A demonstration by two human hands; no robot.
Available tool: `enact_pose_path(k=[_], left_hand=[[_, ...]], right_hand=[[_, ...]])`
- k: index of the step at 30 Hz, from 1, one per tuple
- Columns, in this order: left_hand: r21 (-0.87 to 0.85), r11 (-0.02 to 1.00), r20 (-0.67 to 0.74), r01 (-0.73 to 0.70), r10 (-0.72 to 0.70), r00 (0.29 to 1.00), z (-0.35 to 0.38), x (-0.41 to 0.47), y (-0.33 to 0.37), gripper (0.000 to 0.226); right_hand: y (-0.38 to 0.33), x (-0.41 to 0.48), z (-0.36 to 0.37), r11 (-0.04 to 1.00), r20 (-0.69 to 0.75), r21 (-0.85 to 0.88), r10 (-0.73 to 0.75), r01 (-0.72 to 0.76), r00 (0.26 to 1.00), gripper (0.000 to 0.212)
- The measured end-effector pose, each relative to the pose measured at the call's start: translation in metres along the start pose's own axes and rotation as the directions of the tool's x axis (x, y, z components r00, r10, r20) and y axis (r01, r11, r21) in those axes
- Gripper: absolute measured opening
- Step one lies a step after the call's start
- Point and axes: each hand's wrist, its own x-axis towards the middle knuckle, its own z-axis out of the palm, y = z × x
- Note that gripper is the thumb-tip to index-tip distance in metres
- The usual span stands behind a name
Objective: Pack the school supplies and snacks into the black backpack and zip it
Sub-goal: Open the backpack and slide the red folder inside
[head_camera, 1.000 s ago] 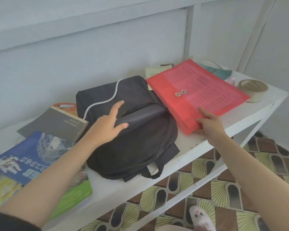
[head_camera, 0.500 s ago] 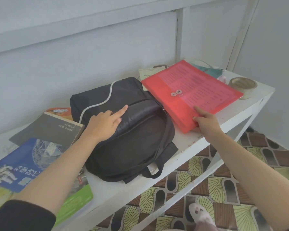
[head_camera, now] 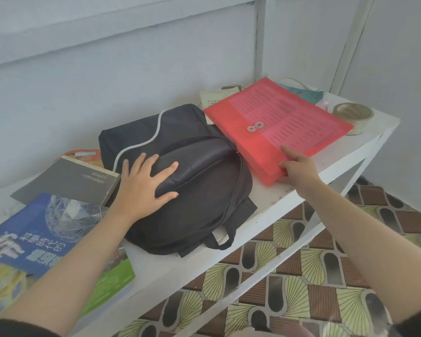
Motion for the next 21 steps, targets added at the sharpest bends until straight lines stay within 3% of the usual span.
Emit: enact_pose_path(k=[5,9,15,21], left_hand=[[-0.043,0.990,0.209,0.134,-0.122,0.970,-0.005,0.001,-0.001,0.075],[-0.065,0.984,0.323,0.167,-0.137,0.936,-0.015,0.016,-0.005,0.074],[-0.120,0.985,0.255,0.120,-0.087,0.963,-0.017,0.015,0.003,0.067],[-0.174,0.967,0.206,0.186,-0.149,0.967,-0.022,0.012,0.007,0.064]], right_hand=[[-0.003,-0.005,0.000,1.000,0.013,0.007,0.005,-0.005,1.000,0.054],[-0.004,-0.014,0.002,1.000,0.006,0.026,-0.008,0.008,1.000,0.054],[-0.019,-0.041,0.011,0.993,-0.032,0.111,-0.027,0.030,0.999,0.056],[-0.042,-0.080,-0.001,0.975,-0.017,0.207,-0.074,0.076,0.997,0.058]])
